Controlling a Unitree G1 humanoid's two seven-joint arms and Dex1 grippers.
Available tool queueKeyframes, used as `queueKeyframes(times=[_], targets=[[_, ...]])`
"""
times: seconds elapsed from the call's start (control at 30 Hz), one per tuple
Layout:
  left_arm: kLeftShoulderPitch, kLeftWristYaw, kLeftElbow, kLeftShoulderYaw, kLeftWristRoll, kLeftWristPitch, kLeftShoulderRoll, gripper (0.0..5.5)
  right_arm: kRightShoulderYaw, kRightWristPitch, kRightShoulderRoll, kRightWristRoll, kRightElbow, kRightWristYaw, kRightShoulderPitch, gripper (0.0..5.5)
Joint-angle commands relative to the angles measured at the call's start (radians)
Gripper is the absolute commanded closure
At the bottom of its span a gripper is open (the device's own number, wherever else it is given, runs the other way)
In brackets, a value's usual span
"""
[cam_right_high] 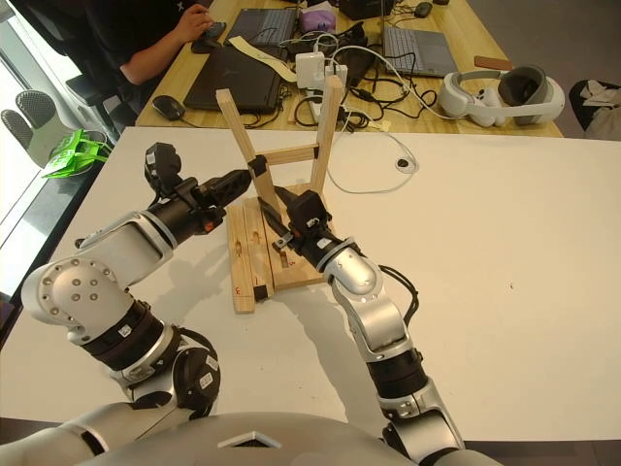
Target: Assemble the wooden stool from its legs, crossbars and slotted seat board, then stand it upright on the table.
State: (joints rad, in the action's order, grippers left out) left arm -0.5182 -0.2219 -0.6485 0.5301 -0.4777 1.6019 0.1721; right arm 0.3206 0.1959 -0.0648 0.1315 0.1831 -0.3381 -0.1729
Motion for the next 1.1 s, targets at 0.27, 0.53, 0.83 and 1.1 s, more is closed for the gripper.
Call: queueKeyframes(times=[0.27,0.53,0.83,1.1], targets=[[0.096,-0.005,-0.013,-0.156,-0.037,-0.018,-0.192,2.92,-0.120,0.186,0.092,0.195,0.032,0.007,-0.037,4.21],[0.085,0.003,-0.001,-0.222,-0.028,-0.097,-0.249,2.92,-0.043,0.237,0.065,0.205,0.082,-0.048,0.004,4.21],[0.091,-0.072,-0.037,-0.221,-0.098,-0.084,-0.345,2.92,-0.043,0.211,0.055,0.098,-0.038,0.011,-0.007,4.21],[0.121,-0.062,-0.034,-0.262,-0.102,-0.113,-0.353,2.92,-0.035,0.228,0.088,0.119,-0.003,0.004,-0.024,4.21]])
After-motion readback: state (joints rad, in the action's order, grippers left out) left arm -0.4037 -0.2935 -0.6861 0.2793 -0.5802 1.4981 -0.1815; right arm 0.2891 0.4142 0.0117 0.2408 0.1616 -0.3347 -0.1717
